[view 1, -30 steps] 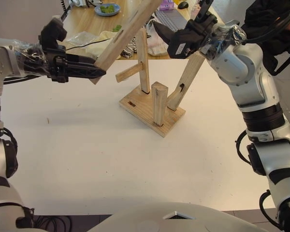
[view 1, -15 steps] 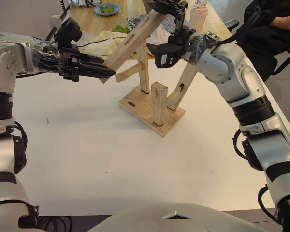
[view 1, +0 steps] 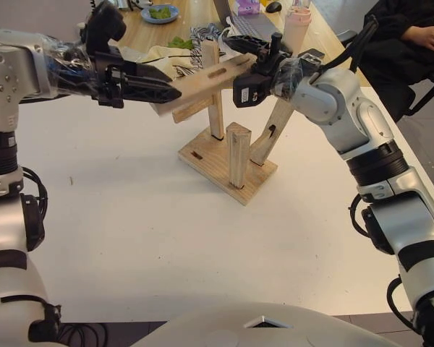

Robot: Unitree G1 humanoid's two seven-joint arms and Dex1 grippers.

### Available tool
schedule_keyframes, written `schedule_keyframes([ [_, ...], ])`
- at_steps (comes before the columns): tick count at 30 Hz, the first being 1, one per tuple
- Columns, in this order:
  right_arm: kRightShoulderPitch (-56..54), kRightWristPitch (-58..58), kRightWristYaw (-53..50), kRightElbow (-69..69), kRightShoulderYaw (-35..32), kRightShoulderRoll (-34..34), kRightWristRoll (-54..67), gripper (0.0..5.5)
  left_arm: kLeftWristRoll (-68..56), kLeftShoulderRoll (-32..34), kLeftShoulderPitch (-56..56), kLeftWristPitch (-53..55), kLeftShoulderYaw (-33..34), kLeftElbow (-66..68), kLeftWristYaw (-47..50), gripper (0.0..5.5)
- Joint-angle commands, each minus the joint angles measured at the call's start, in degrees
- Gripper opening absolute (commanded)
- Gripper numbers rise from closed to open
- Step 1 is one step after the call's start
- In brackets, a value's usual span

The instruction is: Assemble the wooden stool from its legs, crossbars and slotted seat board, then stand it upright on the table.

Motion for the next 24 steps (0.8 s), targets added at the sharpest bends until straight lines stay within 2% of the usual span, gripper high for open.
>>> schedule_keyframes([
  [1,-0.1,2.71,-1.22,1.26,-2.69,0.83,1.84,1.65,-1.76,0.08,-1.79,-0.32,5.12,-1.65,2.2,3.11],
  [2,-0.19,3.32,-1.49,1.83,-3.53,0.96,2.82,1.47,-2.64,-0.58,-2.38,-0.48,7.52,-1.35,3.5,3.27],
  [5,0.24,5.44,0.0,3.26,-6.54,2.23,8.26,1.01,-4.35,-2.71,-2.43,-3.49,14.73,-0.45,7.9,3.32],
  [8,0.66,11.87,6.21,1.95,-12.64,6.46,22.76,1.0,-8.73,-5.87,-1.11,-7.04,23.0,-1.28,10.64,3.32],
  [12,-1.26,25.22,16.91,-3.03,-19.91,10.87,43.98,1.0,-13.74,-8.47,2.66,-11.71,26.66,-3.5,7.99,3.32],
  [15,-2.14,38.38,27.17,-8.45,-20.44,10.49,56.44,1.0,-14.42,-10.61,2.13,-16.94,24.07,-6.76,6.05,3.32],
  [18,-1.99,48.54,34.9,-13.05,-16.86,8.71,61.77,1.0,-13.02,-14.15,-0.21,-21.47,18.01,-9.58,4.82,3.32],
  [21,-1.36,53.91,36.5,-16.28,-13.7,8.06,61.86,1.0,-10.16,-16.7,-2.17,-26.33,13.43,-8.43,3.97,3.32],
  [24,-1.61,56.39,32.72,-16.78,-12.07,9.07,59.85,1.0,-6.12,-17.28,-2.63,-29.82,11.02,-7.38,6.26,3.32],
])
